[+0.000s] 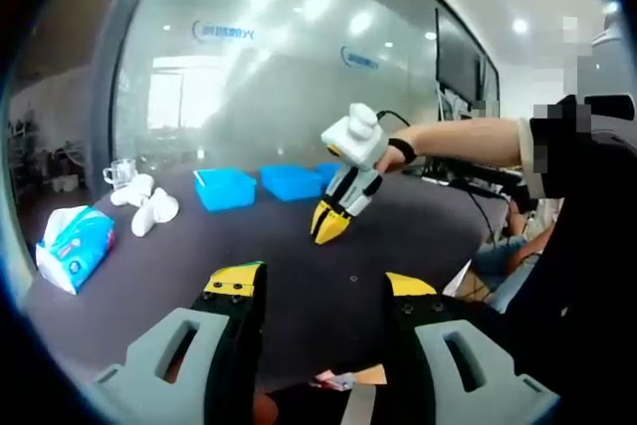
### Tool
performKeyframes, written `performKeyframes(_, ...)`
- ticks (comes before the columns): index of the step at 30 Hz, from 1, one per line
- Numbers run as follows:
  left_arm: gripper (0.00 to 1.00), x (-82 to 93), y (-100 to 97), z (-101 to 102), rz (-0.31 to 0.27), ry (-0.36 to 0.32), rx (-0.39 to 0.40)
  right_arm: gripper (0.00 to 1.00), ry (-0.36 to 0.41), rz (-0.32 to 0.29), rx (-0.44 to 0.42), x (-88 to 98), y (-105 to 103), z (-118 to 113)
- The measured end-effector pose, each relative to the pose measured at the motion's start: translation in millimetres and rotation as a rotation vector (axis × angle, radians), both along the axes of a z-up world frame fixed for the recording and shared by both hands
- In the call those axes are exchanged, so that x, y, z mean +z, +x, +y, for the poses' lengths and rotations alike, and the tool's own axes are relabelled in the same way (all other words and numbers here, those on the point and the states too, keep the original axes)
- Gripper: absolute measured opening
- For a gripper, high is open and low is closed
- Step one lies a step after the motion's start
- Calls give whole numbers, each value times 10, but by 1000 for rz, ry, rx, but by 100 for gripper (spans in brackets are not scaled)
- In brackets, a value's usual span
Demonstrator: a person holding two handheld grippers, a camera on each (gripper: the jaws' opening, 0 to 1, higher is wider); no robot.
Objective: Sort the screws, nuts, and washers into the corresponding bins
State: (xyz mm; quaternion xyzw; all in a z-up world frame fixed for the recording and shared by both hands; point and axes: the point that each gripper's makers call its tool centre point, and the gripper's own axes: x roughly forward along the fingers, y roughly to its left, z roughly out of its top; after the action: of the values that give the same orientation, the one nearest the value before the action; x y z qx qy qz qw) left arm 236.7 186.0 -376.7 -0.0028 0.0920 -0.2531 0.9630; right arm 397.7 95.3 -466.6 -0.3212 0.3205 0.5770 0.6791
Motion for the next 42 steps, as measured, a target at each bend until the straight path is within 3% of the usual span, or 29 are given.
performKeyframes(4, 44, 10, 3, 2, -1, 1, 2, 2, -4, -2, 5, -2, -10, 6)
performKeyframes(11, 44, 22, 4, -12, -3, 4, 1, 2, -17, -41, 27, 7, -22, 5)
performKeyframes(17, 44, 35, -2, -13, -7, 5, 3, 2, 17, -33, 21, 93, -97, -21)
performKeyframes(22, 44, 60, -6, -20, -14, 5, -2, 2, 106, -37, -27, 265, -172, -76)
performKeyframes(28, 44, 109, 10, -13, -26, 3, -2, 2, 310, -89, -164, 683, -183, -245)
performKeyframes(36, 44, 177, 39, -44, -37, -3, -10, 2, 514, -191, -331, 1087, -215, -589)
performKeyframes(42, 44, 216, 69, -57, -37, -9, -6, 2, 643, -352, -448, 1338, -259, -882)
